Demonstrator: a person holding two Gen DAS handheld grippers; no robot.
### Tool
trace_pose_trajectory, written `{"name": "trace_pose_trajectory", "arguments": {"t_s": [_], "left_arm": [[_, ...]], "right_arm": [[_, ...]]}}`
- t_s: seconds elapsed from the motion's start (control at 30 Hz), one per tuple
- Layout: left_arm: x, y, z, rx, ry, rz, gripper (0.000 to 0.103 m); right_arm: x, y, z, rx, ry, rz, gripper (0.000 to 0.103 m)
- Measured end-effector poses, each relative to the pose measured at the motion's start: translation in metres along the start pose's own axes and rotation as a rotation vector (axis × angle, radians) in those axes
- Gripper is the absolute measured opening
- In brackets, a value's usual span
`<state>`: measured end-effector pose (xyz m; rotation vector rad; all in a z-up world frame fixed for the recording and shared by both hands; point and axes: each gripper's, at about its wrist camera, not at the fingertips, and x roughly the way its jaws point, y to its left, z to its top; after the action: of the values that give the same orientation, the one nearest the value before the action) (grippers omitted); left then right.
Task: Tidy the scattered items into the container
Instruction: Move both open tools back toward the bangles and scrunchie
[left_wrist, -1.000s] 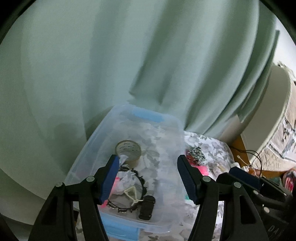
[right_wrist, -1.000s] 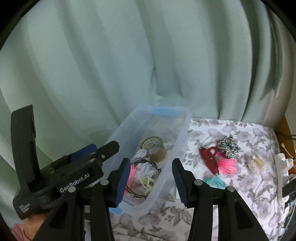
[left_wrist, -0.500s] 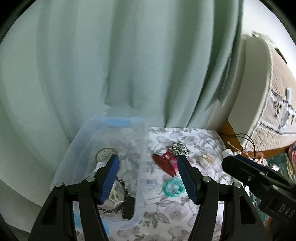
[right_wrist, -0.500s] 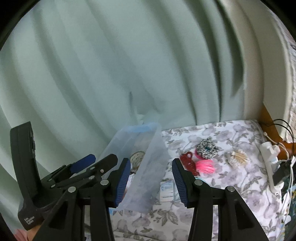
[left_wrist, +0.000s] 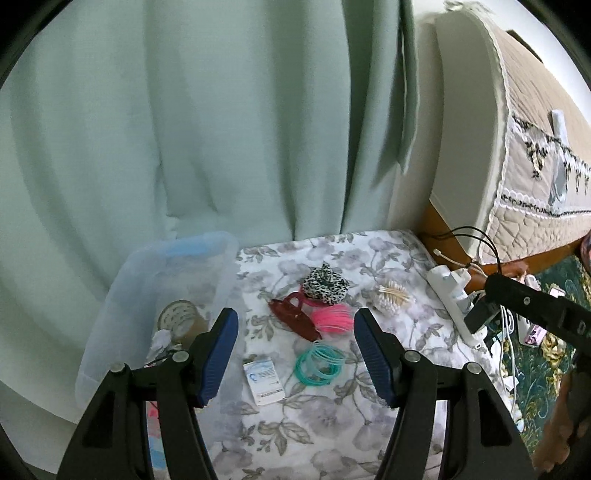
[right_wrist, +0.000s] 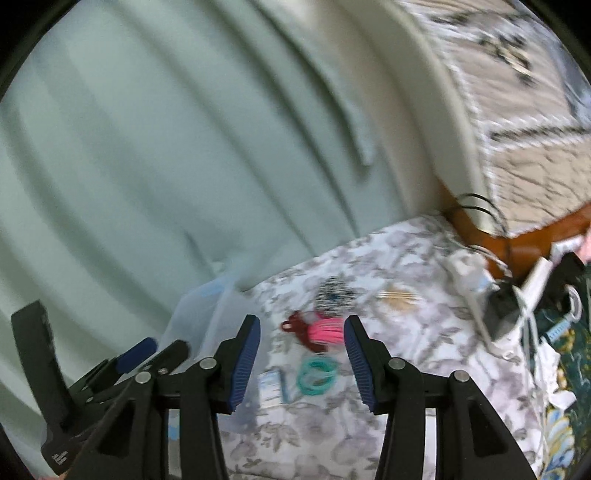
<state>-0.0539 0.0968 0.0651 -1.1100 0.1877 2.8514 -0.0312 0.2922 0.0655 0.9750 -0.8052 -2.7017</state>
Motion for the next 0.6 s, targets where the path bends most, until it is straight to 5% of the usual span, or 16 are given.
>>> {"name": "trace_pose_trajectory", "arguments": {"t_s": [0.27,0.6], "left_arm": [[0.037,-0.024,-0.016,0.011,0.08,-0.038,0.066],[0.093,-0.034,-0.046,-0.003,0.228,-0.062,0.066]], "right_arm": [[0.01,-0.062,-0.004,0.128,0.033,-0.061,0.054],[0.055,-0.085,-0.02,0.145,0.155,-0.084,0.054]]}}
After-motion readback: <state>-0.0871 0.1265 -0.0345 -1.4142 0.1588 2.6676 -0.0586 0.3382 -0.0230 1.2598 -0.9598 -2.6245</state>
